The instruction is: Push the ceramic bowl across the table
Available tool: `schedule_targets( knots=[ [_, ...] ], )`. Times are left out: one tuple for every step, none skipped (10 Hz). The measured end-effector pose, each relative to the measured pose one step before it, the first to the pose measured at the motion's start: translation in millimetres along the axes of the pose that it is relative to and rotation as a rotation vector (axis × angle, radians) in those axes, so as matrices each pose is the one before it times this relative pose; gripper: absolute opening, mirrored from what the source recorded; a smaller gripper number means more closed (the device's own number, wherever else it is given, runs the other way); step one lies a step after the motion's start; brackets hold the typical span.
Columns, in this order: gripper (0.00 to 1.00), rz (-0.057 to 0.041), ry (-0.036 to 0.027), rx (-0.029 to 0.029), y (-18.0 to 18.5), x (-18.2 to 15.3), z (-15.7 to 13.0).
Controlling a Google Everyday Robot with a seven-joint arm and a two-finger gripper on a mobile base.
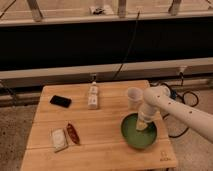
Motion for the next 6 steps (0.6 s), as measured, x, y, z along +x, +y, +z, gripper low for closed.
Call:
schedule_targets(
  knots=[
    [0.04, 0.00241, 0.00086, -0.00268, -2.86, 0.09, 0.58],
    [0.04, 0.00033, -0.00282, 0.00292, -7.13, -3.16, 1.17],
    [0.04, -0.00428, 0.00037, -0.00083, 0.73, -1.34, -0.52],
    [0.04, -0.00048, -0.00084, 0.00068, -0.2, -0.28, -1.75],
    [0.04, 0.00083, 0.00124, 0.00032, -0.22, 0.66, -0.83],
    [0.04, 0.00111, 0.00139, -0.00249, -0.68, 0.19, 0.05]
  ],
)
